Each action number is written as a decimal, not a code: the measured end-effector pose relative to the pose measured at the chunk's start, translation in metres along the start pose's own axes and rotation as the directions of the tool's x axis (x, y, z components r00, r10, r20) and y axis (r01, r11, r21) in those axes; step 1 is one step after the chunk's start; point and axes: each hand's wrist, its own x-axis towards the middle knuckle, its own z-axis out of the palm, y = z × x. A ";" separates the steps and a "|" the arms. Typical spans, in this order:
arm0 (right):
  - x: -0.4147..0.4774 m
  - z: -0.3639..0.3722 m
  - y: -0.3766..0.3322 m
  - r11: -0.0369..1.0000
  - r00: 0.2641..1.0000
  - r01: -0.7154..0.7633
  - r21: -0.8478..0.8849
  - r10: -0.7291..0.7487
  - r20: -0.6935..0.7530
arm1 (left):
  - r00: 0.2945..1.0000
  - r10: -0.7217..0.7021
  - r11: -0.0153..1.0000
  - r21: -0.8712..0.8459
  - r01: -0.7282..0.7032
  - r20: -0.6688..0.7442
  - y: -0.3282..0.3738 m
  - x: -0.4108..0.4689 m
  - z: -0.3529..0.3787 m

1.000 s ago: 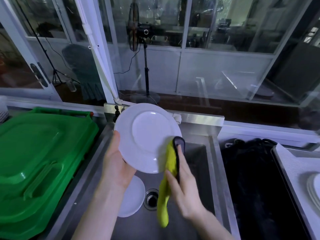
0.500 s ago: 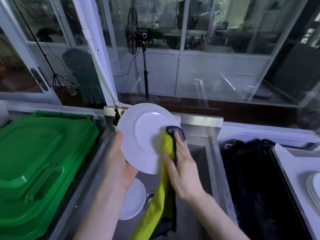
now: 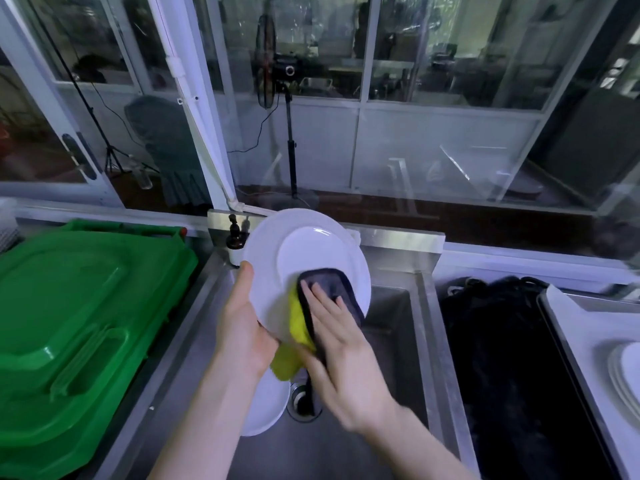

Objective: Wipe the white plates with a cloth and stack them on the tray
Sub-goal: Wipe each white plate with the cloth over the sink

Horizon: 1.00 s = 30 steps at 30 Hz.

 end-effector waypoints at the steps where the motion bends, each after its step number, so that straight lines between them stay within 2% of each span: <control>1: 0.007 -0.001 -0.001 1.000 1.000 0.012 0.015 -0.012 0.010 | 1.000 -0.024 1.000 0.001 0.024 -0.009 -0.002 -0.002 0.002; 6: 0.059 -0.025 0.016 0.952 0.966 -0.236 0.195 0.252 -0.061 | 0.999 0.024 0.999 0.042 -0.025 0.022 -0.010 -0.007 0.007; 9: 0.046 -0.028 0.032 0.938 0.949 -0.294 0.182 0.309 -0.062 | 0.999 0.047 0.997 0.056 -0.047 -0.001 -0.008 -0.006 0.002; 11: 0.019 -0.026 0.032 0.938 0.950 -0.291 0.188 0.307 -0.060 | 0.997 0.077 0.996 0.050 -0.076 -0.014 -0.004 -0.003 -0.005; 13: -0.008 -0.018 0.021 0.952 0.972 -0.215 0.219 0.231 -0.049 | 0.995 0.093 0.995 0.027 -0.093 -0.029 -0.003 0.000 -0.009; 15: -0.024 -0.007 0.009 0.964 0.989 -0.141 0.226 0.150 -0.021 | 0.996 0.076 0.997 0.018 -0.075 -0.050 -0.005 0.002 -0.008; 16: -0.028 -0.003 0.006 0.956 0.988 -0.148 0.253 0.157 -0.013 | 0.996 0.054 0.998 0.018 -0.053 -0.066 -0.007 0.003 -0.007; 17: -0.027 -0.003 0.004 0.926 0.976 -0.204 0.317 0.217 -0.006 | 0.996 0.037 0.999 0.018 -0.035 -0.079 -0.009 0.004 -0.006; 19: -0.018 -0.010 0.005 0.762 0.907 -0.356 0.541 0.421 0.005 | 0.993 0.029 0.999 0.019 -0.027 -0.111 -0.011 0.005 -0.005; 20: -0.013 -0.015 0.009 0.701 0.867 -0.377 0.606 0.496 -0.034 | 0.990 0.036 0.999 0.018 -0.034 -0.135 -0.010 0.005 -0.004; 21: -0.009 -0.022 0.015 0.698 0.836 -0.370 0.613 0.538 -0.107 | 0.986 0.046 0.999 0.015 -0.044 -0.160 -0.010 0.006 -0.002; 22: -0.005 -0.029 0.020 0.730 0.818 -0.362 0.580 0.546 -0.177 | 0.981 0.059 0.998 0.014 -0.058 -0.182 -0.010 0.008 -0.002; 24: -0.002 -0.040 0.030 0.832 0.835 -0.360 0.422 0.489 -0.252 | 0.972 0.082 0.997 0.014 -0.081 -0.219 -0.009 0.010 0.001; 25: -0.002 -0.043 0.034 0.880 0.872 -0.351 0.319 0.432 -0.231 | 0.968 0.087 0.996 0.011 -0.087 -0.234 -0.008 0.011 0.002; 27: -0.006 -0.042 0.040 0.951 0.946 -0.304 0.056 0.308 -0.103 | 0.965 0.084 0.996 -0.006 -0.088 -0.247 -0.006 0.012 0.005; 30: -0.012 -0.034 0.046 0.945 0.982 -0.176 -0.276 0.187 0.011 | 0.962 0.076 0.997 -0.010 -0.082 -0.263 -0.003 0.011 0.012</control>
